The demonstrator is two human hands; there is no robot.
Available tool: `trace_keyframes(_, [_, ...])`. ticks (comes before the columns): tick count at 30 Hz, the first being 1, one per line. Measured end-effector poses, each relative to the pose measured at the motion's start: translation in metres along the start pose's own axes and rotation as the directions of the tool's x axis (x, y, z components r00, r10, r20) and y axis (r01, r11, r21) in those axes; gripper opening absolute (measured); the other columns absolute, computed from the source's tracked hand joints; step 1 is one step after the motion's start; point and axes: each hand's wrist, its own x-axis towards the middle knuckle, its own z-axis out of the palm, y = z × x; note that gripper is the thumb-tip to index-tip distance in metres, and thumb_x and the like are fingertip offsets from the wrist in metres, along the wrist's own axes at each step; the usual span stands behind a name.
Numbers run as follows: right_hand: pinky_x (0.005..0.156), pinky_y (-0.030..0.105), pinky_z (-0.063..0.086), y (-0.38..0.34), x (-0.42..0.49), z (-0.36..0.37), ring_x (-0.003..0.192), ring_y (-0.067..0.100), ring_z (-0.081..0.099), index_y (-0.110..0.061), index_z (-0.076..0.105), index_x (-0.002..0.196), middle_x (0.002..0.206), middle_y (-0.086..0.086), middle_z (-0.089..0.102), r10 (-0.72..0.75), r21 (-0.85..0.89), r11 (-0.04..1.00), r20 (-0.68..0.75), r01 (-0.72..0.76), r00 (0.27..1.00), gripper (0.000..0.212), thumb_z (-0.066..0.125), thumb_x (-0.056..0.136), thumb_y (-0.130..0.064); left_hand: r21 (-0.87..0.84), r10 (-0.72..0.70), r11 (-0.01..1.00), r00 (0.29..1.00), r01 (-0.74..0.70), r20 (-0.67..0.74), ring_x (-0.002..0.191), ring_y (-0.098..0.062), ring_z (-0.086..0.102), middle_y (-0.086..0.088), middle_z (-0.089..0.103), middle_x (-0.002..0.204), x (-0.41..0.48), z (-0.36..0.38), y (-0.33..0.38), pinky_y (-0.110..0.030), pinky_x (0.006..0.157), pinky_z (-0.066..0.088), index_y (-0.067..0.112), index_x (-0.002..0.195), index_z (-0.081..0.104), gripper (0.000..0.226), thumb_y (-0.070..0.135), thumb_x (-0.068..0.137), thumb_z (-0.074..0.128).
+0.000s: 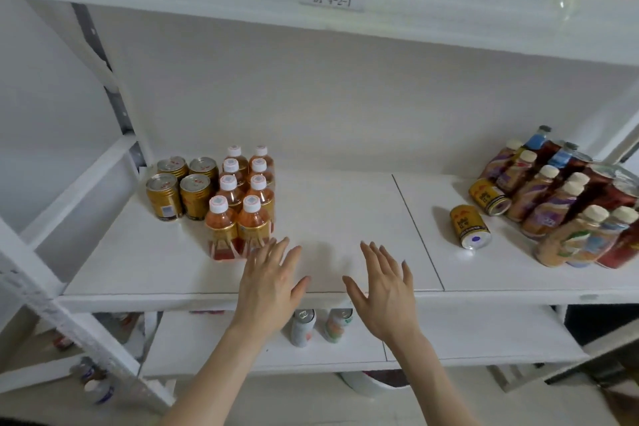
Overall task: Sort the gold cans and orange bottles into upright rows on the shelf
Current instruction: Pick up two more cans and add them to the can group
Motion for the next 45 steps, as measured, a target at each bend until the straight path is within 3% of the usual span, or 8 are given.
trace_keyframes(8, [0.105, 0.053, 0.036, 0.066, -0.007, -0.025, 0.132, 0.025, 0.046, -0.015, 0.048, 0.134, 0.139, 0.007, 0.053, -0.014, 0.004, 1.000, -0.053, 0.014, 0.998, 0.062, 0.032, 0.089, -0.055, -0.024, -0.005, 1.000, 0.999, 0.006, 0.041, 0.119, -0.030, 0.055, -0.007, 0.062, 0.125, 0.013, 0.014, 0.078, -0.049, 0.094, 0.049, 0.015, 0.119, 0.061, 0.047, 0.045, 0.083, 0.062])
trace_keyframes(14, [0.105, 0.052, 0.036, 0.121, -0.012, -0.035, 0.133, 0.027, 0.044, -0.015, 0.050, 0.131, 0.140, 0.009, 0.052, 0.078, 0.054, 0.996, -0.089, -0.073, 0.993, 0.060, 0.032, 0.088, -0.053, -0.113, 0.084, 0.990, 0.996, -0.081, 0.017, 0.101, -0.025, 0.061, -0.002, 0.064, 0.112, 0.024, 0.028, 0.125, -0.035, 0.081, 0.053, 0.016, 0.112, 0.063, 0.040, 0.041, 0.080, 0.066])
trace_keyframes(19, [0.106, 0.050, 0.036, 0.183, -0.003, -0.051, 0.133, 0.030, 0.043, -0.014, 0.050, 0.131, 0.141, 0.011, 0.050, 0.144, 0.084, 0.987, -0.083, -0.137, 0.986, 0.056, 0.042, 0.088, -0.048, -0.183, 0.095, 0.979, 0.994, -0.084, 0.053, 0.094, -0.018, 0.060, 0.006, 0.061, 0.109, 0.038, 0.045, 0.176, -0.030, 0.072, 0.053, 0.023, 0.112, 0.057, 0.042, 0.050, 0.084, 0.043])
trace_keyframes(23, [0.099, 0.048, 0.042, 0.243, 0.022, -0.065, 0.124, 0.036, 0.050, -0.011, 0.053, 0.126, 0.134, 0.017, 0.054, 0.138, 0.083, 0.988, -0.099, -0.130, 0.986, 0.050, 0.050, 0.086, -0.041, -0.187, 0.089, 0.979, 0.995, -0.078, 0.053, 0.092, -0.018, 0.061, 0.006, 0.061, 0.108, 0.062, 0.070, 0.224, -0.029, 0.070, 0.053, 0.022, 0.113, 0.059, 0.045, 0.051, 0.084, 0.041])
trace_keyframes(30, [0.095, 0.044, 0.043, 0.323, 0.081, -0.085, 0.120, 0.033, 0.049, -0.013, 0.049, 0.129, 0.135, 0.011, 0.051, 0.026, 0.111, 0.993, -0.006, -0.025, 1.000, 0.049, 0.051, 0.089, -0.040, -0.184, -0.070, 0.980, 0.996, 0.078, 0.053, 0.089, -0.020, 0.061, 0.006, 0.063, 0.104, 0.111, 0.118, 0.310, -0.031, 0.065, 0.054, 0.020, 0.109, 0.061, 0.047, 0.053, 0.083, 0.038])
trace_keyframes(34, [0.091, 0.044, 0.045, 0.353, 0.115, -0.088, 0.117, 0.031, 0.048, -0.014, 0.047, 0.128, 0.131, 0.008, 0.051, -0.026, 0.129, 0.991, 0.054, 0.019, 0.998, 0.047, 0.051, 0.089, -0.039, -0.183, -0.170, 0.966, 0.981, 0.184, 0.090, 0.091, -0.021, 0.060, 0.005, 0.062, 0.101, 0.131, 0.135, 0.341, -0.032, 0.066, 0.052, 0.022, 0.106, 0.059, 0.038, 0.051, 0.084, 0.048])
trace_keyframes(40, [0.093, 0.045, 0.046, 0.381, 0.170, -0.080, 0.117, 0.034, 0.045, -0.010, 0.041, 0.132, 0.130, 0.014, 0.048, 0.058, 0.144, 0.986, 0.157, -0.081, 0.986, 0.051, 0.051, 0.089, -0.037, -0.264, -0.338, 0.883, 0.917, 0.387, 0.213, 0.100, -0.023, 0.056, 0.000, 0.060, 0.105, 0.177, 0.151, 0.360, -0.036, 0.078, 0.050, 0.025, 0.117, 0.056, 0.048, 0.057, 0.083, 0.043])
trace_keyframes(45, [0.097, 0.046, 0.042, 0.384, 0.206, -0.070, 0.120, 0.039, 0.042, -0.004, 0.034, 0.136, 0.135, 0.020, 0.042, 0.114, 0.133, 0.980, 0.214, -0.145, 0.970, 0.057, 0.050, 0.090, -0.033, -0.302, -0.448, 0.779, 0.824, 0.550, 0.345, 0.091, -0.028, 0.064, -0.008, 0.068, 0.094, 0.219, 0.170, 0.358, -0.040, 0.077, 0.052, 0.020, 0.118, 0.055, 0.068, 0.068, 0.071, 0.046])
